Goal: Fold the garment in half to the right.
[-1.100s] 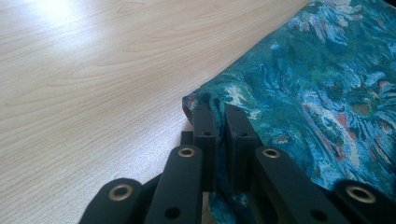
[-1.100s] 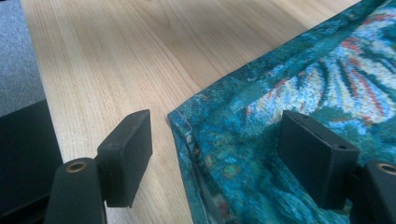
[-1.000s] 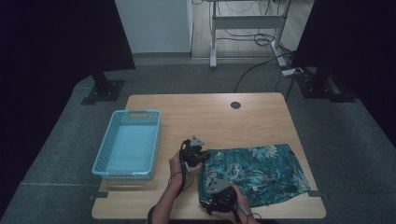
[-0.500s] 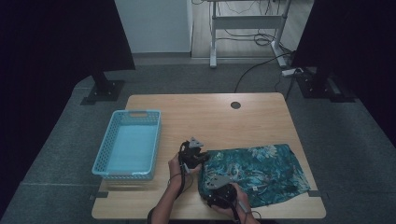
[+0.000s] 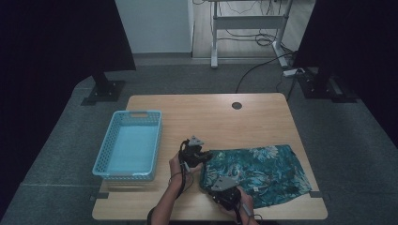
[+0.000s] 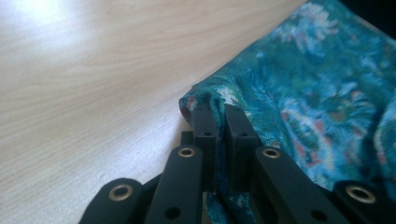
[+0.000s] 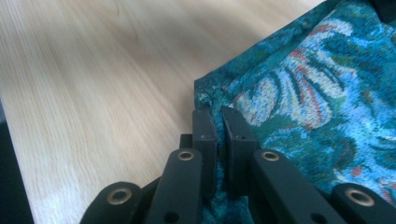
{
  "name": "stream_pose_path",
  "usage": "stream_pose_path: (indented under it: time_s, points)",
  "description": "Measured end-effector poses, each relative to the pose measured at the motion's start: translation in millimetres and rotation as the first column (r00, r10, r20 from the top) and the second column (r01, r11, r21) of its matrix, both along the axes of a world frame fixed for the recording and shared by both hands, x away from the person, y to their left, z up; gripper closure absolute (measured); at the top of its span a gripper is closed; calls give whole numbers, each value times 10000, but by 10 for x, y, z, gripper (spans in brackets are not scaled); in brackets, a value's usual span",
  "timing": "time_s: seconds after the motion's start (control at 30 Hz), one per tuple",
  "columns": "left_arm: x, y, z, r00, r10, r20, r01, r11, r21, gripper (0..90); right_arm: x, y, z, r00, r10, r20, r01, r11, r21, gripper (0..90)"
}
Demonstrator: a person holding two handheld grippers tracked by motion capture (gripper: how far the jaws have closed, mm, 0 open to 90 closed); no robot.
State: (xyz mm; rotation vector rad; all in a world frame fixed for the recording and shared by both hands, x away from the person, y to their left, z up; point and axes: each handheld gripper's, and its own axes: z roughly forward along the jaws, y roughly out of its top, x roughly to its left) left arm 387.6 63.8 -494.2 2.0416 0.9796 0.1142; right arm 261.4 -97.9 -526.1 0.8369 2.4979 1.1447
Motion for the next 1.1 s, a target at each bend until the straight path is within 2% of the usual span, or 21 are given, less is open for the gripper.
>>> stream_pose_path:
  time_s: [0.03,0.27,0.33,0.43,0.57,0.67,0.83,0.97,1.1]
  points:
    - [5,6,40,10000,30,-18,-31,10000,-70,845,1,-5,32,10000,-46,75,46,9999,98,850]
    - [16,21,348,9994,-10,359,2,9998,215,845,27,-20,353,9985,-184,520,132,9951,978,853]
    - [21,29,401,9995,-8,301,6,10000,78,845,60,5,445,9978,-215,626,134,9918,1272,854]
    - [46,48,449,9997,1,256,-7,9996,269,845,82,22,481,9971,-287,708,184,9897,1419,854]
    - [92,90,495,9997,88,231,-95,9995,305,845,117,43,548,9956,-433,835,274,9828,1827,854]
    - [109,113,510,9997,126,216,-133,9994,328,846,134,77,566,9958,-437,802,271,9800,1969,855]
    - [98,123,536,9996,147,244,-155,9993,347,846,122,154,581,9951,-351,928,167,9813,1918,857]
    - [126,156,681,9993,230,287,-233,9997,86,846,109,220,731,9922,-250,1225,2,9802,1981,859]
    - [122,151,773,9990,222,400,-228,9996,142,846,116,222,897,9890,-258,1459,-80,9740,2262,858]
